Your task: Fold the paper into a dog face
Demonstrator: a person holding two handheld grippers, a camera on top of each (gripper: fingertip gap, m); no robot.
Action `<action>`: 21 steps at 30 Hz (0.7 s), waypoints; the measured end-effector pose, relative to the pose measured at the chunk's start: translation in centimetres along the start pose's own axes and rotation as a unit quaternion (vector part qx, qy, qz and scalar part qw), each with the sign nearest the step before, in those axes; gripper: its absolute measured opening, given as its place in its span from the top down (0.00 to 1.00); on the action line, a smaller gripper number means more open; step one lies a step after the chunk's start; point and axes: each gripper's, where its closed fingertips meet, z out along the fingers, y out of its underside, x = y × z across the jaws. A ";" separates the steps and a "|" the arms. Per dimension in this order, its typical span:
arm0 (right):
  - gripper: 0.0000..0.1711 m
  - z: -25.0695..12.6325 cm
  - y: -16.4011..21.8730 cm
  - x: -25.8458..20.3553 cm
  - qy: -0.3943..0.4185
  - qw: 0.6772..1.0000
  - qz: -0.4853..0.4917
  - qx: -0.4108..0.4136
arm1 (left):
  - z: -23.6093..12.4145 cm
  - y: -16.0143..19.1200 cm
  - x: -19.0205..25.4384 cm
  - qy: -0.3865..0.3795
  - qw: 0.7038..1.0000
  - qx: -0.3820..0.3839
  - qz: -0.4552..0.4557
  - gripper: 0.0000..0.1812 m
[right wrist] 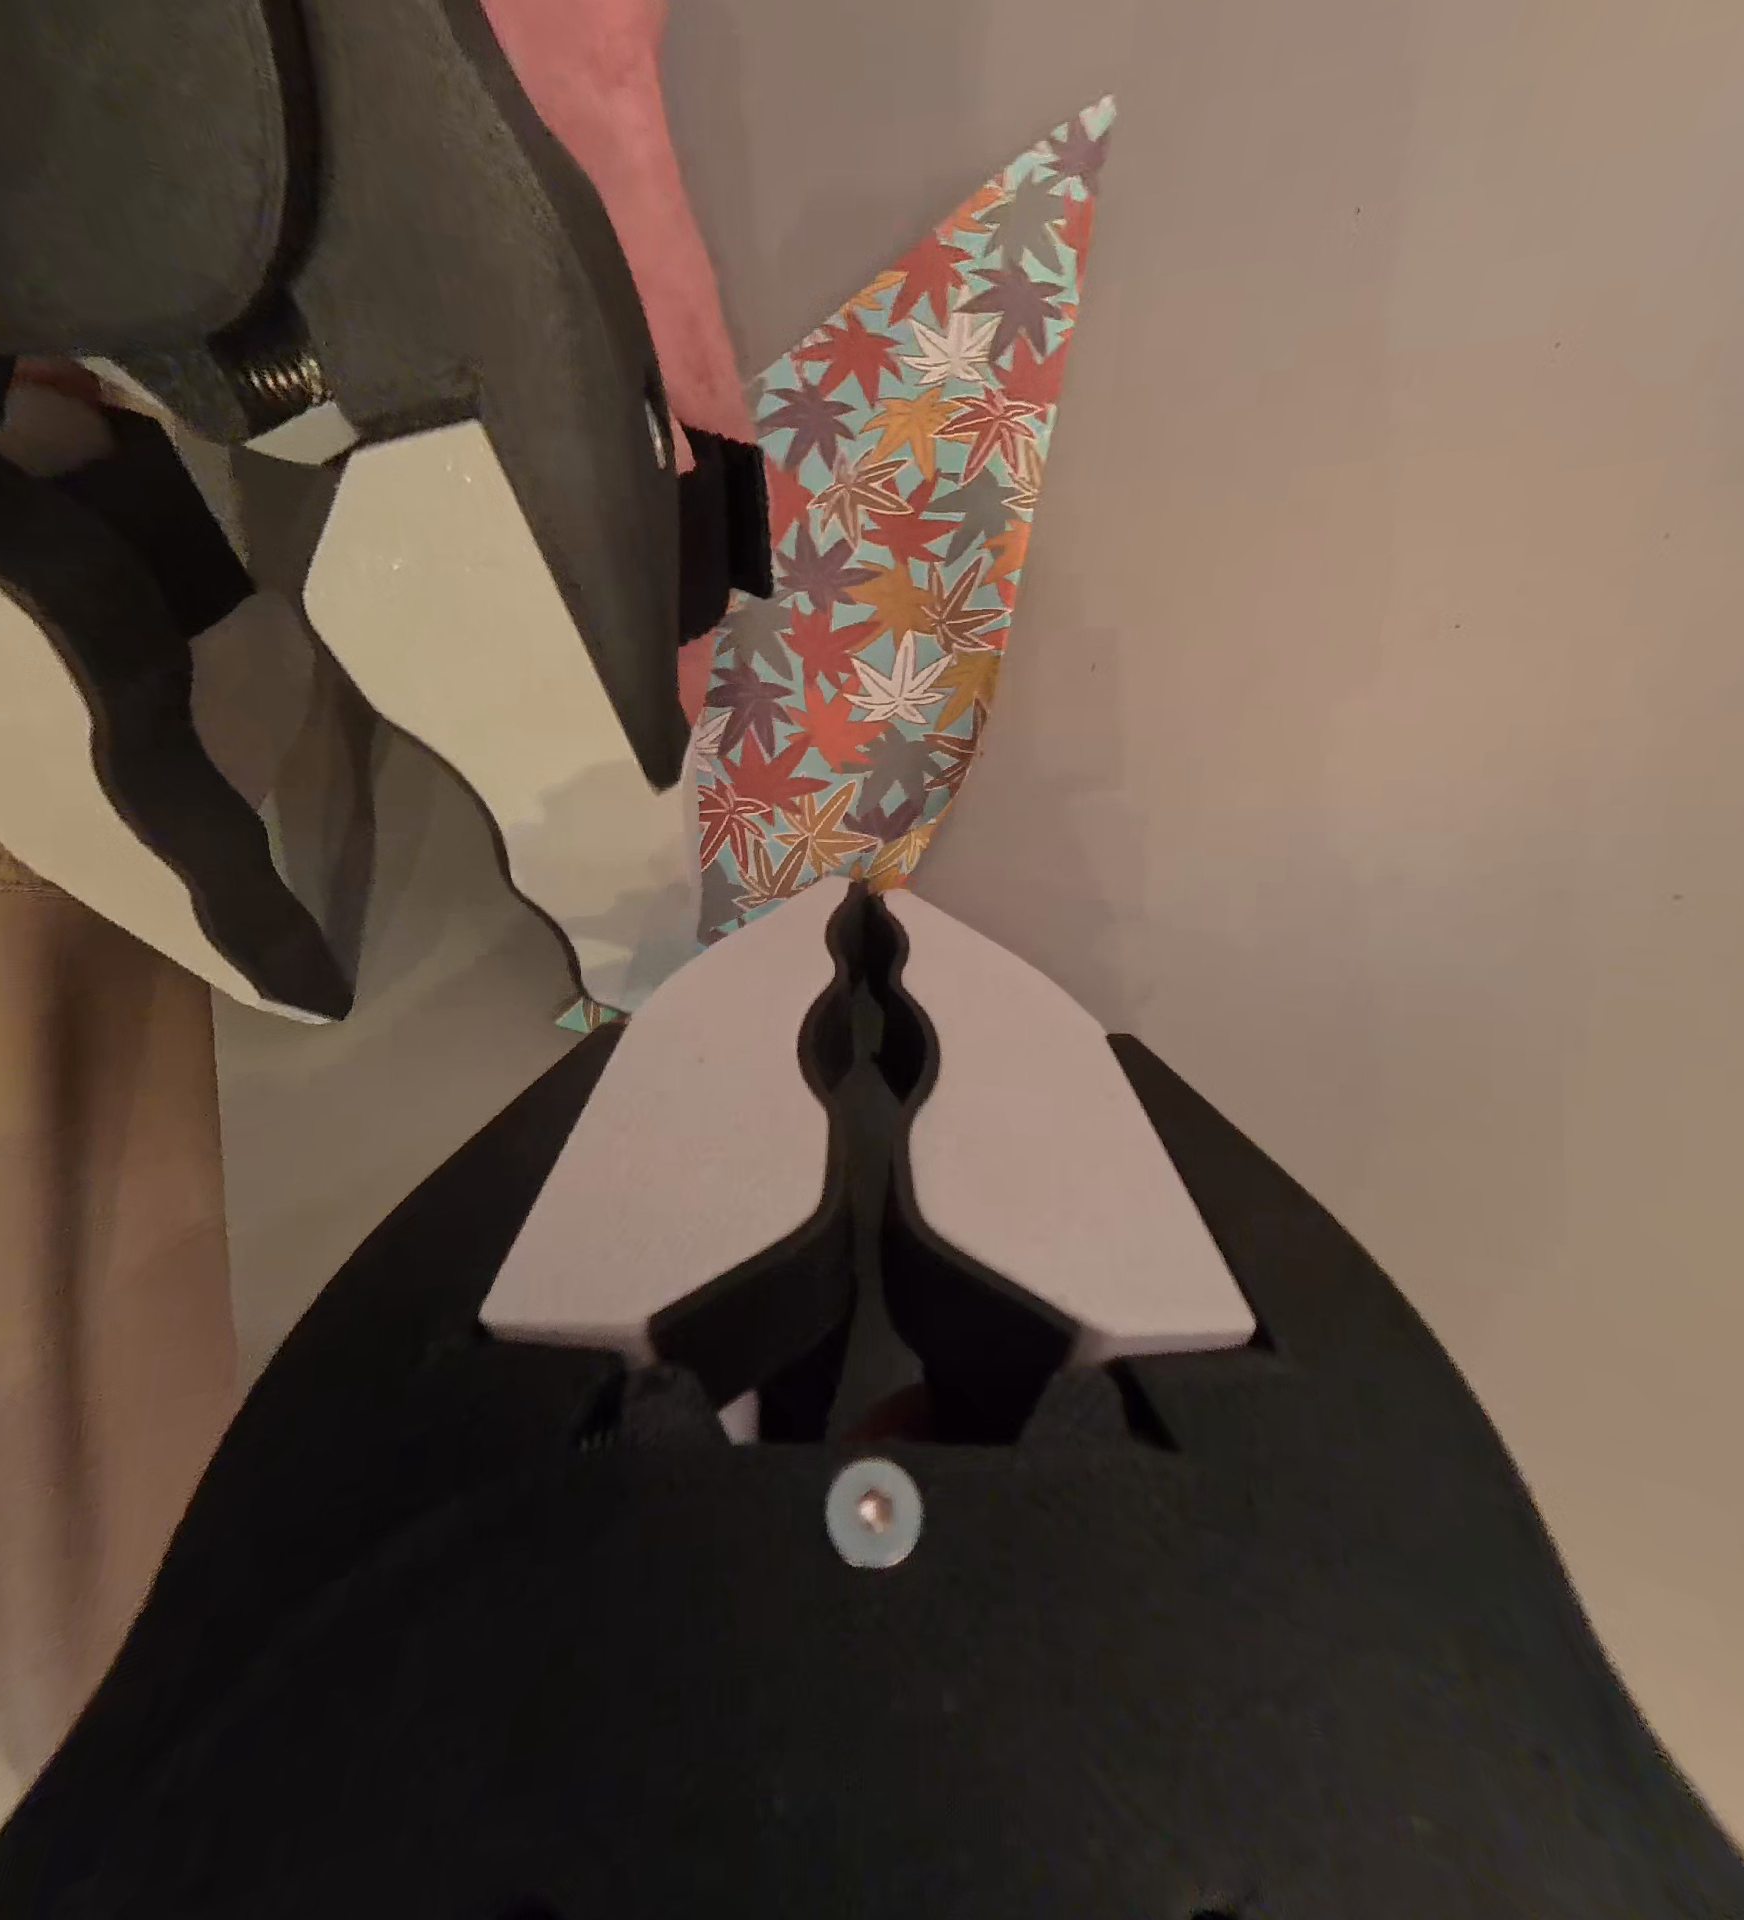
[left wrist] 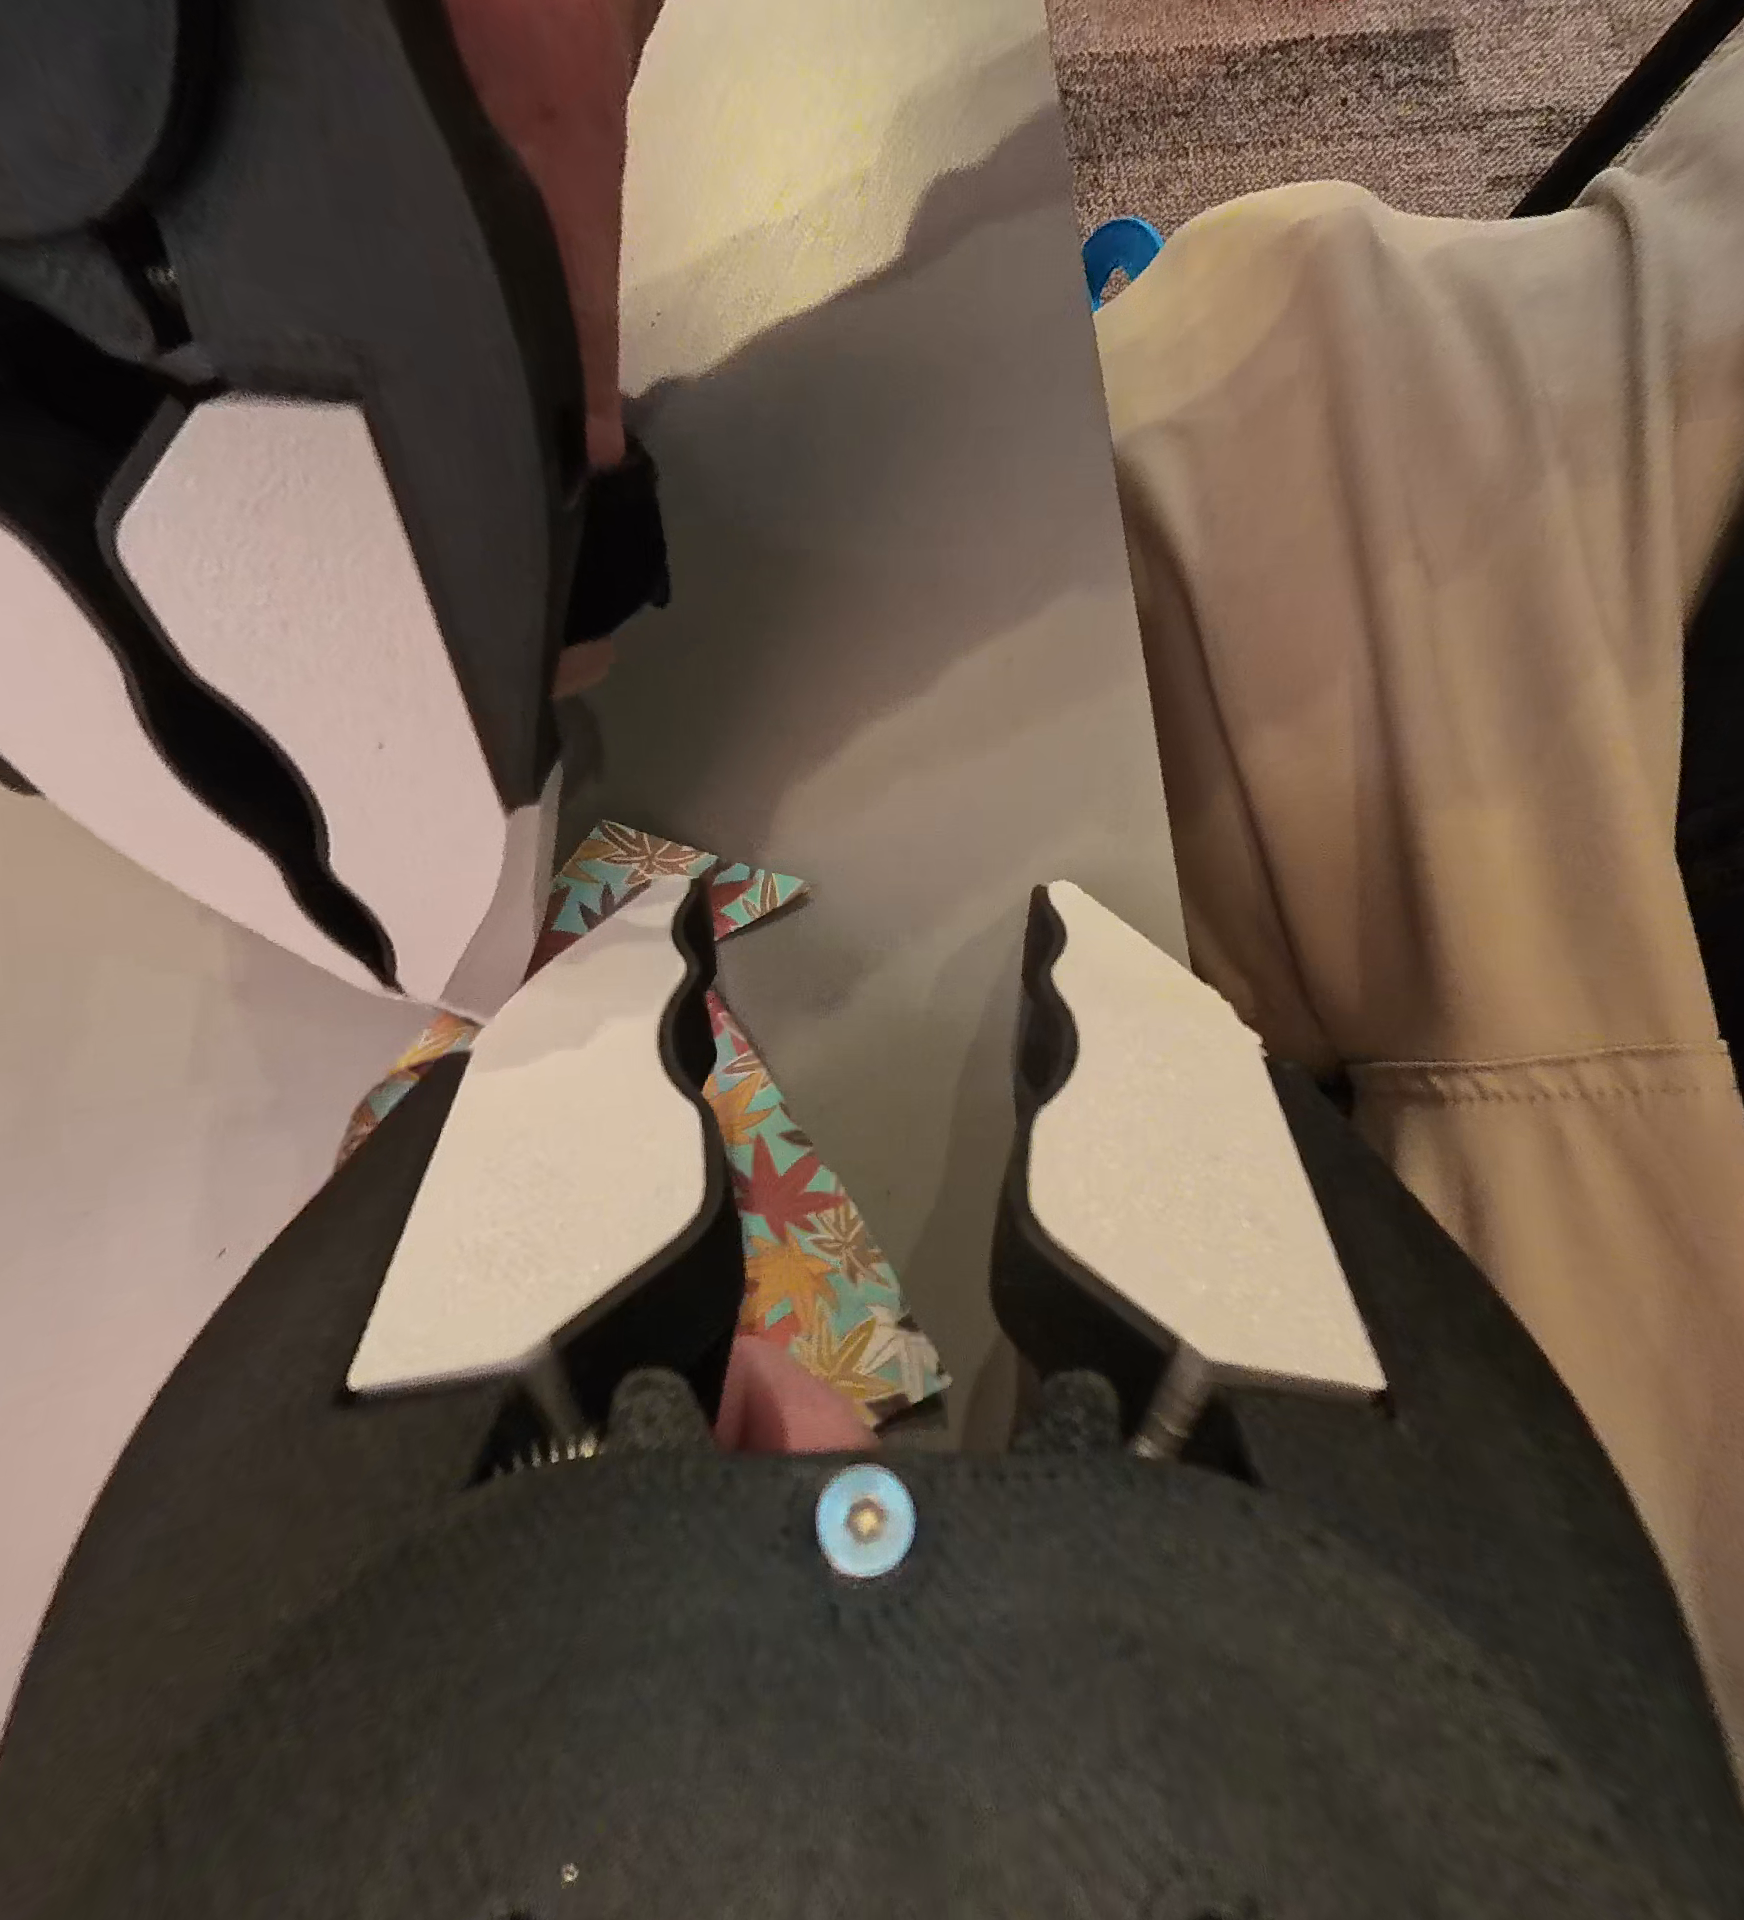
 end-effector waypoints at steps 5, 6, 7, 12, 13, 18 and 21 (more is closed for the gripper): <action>1.00 0.7 -1.0 0.9 0.012 1.000 -0.009 -0.009 | 0.1 -0.2 0.7 0.009 1.000 0.006 0.006 0.79; 1.00 0.8 -1.1 1.2 0.017 1.000 -0.012 -0.014 | 0.1 -0.2 0.7 0.009 1.000 0.006 0.006 0.79; 1.00 0.8 -1.1 1.4 0.023 0.999 -0.018 -0.018 | 0.1 -0.2 0.7 0.009 1.000 0.007 0.008 0.79; 1.00 -0.8 -1.5 -1.3 -0.055 0.998 -0.014 0.031 | 0.0 -0.2 0.7 0.012 1.000 0.007 0.011 0.78; 1.00 -1.0 -1.4 -1.9 -0.074 0.997 -0.010 0.037 | 0.0 -0.2 0.7 0.012 1.000 0.006 0.013 0.78; 1.00 0.3 -0.4 -2.3 -0.088 0.996 -0.020 0.008 | 0.0 -0.2 0.7 0.013 1.000 0.003 0.018 0.78; 1.00 0.6 -0.6 -2.1 -0.090 0.996 -0.018 0.005 | 0.0 -0.1 0.7 0.012 1.000 0.004 0.015 0.78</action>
